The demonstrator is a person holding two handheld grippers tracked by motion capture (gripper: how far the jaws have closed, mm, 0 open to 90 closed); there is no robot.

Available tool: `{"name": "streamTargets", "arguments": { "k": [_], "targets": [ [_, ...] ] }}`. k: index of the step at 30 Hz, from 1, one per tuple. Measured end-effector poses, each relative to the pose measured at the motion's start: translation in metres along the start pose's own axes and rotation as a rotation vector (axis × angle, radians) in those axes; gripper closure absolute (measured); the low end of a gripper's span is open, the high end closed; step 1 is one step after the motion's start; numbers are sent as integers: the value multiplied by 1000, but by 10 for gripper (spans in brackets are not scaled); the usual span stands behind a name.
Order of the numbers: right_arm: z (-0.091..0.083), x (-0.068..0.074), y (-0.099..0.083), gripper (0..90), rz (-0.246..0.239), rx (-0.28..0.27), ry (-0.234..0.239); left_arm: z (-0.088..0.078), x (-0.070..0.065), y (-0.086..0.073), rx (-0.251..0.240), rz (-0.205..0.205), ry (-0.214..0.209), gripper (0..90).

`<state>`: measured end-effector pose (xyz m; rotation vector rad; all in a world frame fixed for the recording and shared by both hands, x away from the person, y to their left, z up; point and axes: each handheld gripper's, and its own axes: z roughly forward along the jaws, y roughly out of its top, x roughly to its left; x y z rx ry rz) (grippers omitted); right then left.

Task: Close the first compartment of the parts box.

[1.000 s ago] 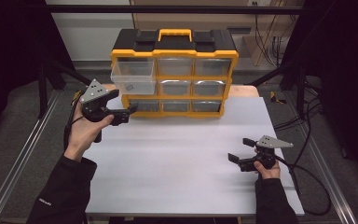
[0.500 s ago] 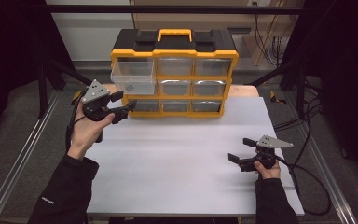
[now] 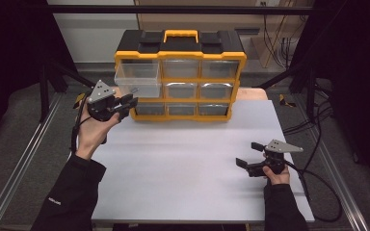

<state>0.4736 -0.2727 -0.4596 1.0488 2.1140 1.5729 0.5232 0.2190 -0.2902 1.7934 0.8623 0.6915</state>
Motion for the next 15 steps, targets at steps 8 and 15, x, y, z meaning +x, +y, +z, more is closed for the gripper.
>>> {"name": "streamTargets", "arguments": {
  "k": [8,15],
  "targets": [
    [0,0,0,5,1,-1,0,5,5,3,-7,6,7,885],
    [0,0,0,5,3,-3,0,12,8,8,-12,33,29,898]
  ]
}}
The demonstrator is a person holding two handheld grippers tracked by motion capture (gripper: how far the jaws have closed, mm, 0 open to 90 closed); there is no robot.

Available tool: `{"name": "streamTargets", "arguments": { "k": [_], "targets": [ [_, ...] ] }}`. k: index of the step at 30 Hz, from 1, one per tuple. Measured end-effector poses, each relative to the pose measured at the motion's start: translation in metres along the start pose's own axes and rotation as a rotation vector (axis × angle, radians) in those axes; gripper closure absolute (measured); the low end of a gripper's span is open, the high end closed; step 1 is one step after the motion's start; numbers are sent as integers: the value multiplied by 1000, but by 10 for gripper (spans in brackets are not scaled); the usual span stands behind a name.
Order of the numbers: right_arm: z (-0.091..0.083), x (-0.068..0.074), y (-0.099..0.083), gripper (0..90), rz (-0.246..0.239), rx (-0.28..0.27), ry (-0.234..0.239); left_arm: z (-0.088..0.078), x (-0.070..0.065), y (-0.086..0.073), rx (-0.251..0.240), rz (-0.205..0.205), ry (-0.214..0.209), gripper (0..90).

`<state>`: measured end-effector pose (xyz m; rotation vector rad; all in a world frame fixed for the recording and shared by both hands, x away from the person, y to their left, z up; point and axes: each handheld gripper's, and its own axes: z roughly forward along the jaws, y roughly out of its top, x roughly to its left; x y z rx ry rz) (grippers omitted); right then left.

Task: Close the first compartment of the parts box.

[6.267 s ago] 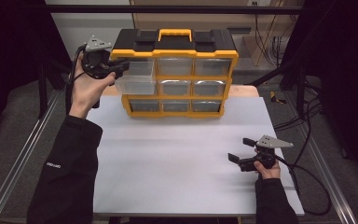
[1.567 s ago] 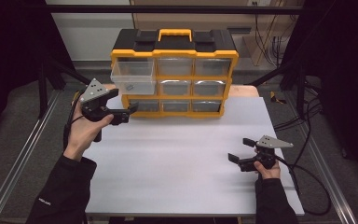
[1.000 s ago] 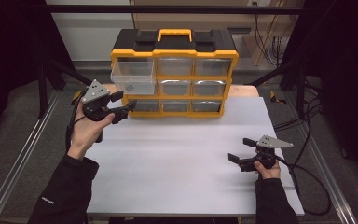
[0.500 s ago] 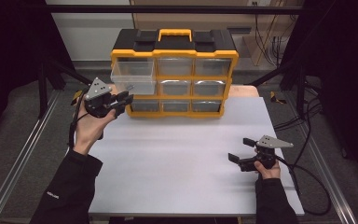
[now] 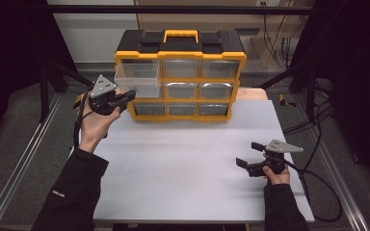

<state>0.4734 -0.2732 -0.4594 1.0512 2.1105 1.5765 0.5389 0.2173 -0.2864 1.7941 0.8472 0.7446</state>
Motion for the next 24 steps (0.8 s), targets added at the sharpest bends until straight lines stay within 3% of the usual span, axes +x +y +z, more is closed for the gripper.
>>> {"name": "streamTargets", "arguments": {
  "k": [6,19,24],
  "targets": [
    [0,0,0,5,-1,0,0,5,3,1,-7,-15,-1,898],
    [0,0,0,5,-1,-1,1,14,9,5,-17,11,20,897],
    [0,1,0,5,1,0,1,19,12,6,-17,4,16,897]
  ]
}}
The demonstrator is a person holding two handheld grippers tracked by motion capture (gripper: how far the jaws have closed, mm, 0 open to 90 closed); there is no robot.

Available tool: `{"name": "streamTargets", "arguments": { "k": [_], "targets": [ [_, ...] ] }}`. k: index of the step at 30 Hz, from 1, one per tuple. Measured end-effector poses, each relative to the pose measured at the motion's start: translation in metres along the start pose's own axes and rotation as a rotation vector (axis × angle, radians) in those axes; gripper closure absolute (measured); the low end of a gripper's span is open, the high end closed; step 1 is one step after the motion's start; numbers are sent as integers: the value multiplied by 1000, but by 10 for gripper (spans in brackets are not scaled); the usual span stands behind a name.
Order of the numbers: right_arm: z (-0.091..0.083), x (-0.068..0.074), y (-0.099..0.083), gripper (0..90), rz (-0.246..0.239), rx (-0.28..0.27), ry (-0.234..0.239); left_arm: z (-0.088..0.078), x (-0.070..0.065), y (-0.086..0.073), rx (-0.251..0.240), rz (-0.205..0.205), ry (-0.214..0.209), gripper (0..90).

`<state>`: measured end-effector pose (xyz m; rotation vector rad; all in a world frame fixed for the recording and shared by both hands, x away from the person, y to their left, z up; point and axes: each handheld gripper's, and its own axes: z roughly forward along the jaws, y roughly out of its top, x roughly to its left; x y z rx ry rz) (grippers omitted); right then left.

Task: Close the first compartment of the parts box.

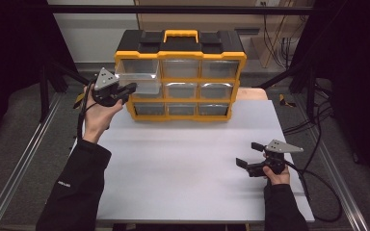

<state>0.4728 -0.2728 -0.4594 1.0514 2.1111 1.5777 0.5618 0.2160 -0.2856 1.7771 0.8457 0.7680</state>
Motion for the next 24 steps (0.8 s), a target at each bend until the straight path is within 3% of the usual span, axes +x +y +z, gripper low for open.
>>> {"name": "streamTargets", "arguments": {
  "k": [7,15,24],
  "targets": [
    [0,0,0,5,-1,1,0,5,3,2,8,11,5,896],
    [0,0,0,5,-2,-2,1,12,9,3,2,-9,-5,896],
    [-1,0,1,5,-3,-4,0,20,13,6,6,-5,8,896]
  ]
}}
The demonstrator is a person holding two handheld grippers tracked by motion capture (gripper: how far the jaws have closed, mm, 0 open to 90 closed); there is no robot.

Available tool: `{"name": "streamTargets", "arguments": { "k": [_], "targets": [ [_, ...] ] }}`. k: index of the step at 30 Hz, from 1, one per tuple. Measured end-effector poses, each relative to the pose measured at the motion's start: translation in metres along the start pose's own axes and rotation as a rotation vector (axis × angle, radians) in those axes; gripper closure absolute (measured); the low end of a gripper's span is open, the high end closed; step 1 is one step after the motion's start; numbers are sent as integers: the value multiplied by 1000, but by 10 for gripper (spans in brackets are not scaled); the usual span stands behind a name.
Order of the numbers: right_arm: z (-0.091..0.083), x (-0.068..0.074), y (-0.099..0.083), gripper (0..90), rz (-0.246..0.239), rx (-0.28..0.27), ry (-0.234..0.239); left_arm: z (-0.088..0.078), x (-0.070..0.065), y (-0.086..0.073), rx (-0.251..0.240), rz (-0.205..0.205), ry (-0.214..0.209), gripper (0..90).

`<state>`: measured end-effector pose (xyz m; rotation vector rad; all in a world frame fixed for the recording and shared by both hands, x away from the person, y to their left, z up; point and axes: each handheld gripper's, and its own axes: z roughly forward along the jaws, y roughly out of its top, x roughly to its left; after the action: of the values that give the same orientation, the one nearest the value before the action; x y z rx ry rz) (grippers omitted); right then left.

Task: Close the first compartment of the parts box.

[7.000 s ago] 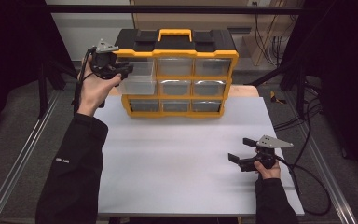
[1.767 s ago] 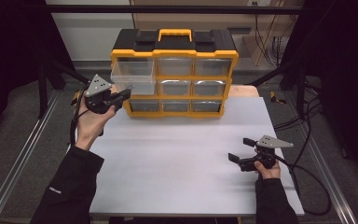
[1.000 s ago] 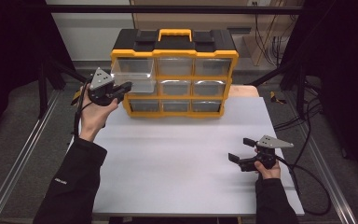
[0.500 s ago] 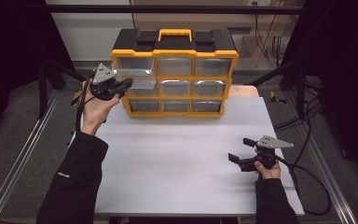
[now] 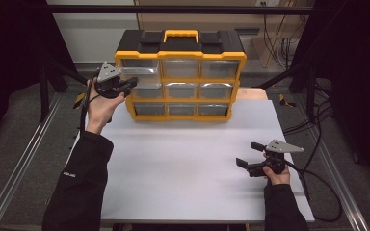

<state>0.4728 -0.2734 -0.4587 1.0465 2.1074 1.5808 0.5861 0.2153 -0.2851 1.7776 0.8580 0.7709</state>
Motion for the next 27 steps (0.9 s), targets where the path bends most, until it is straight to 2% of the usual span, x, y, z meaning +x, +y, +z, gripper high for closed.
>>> {"name": "streamTargets", "arguments": {
  "k": [27],
  "targets": [
    [0,0,0,5,-1,-2,-1,20,12,3,-11,13,19,897]
  ]
}}
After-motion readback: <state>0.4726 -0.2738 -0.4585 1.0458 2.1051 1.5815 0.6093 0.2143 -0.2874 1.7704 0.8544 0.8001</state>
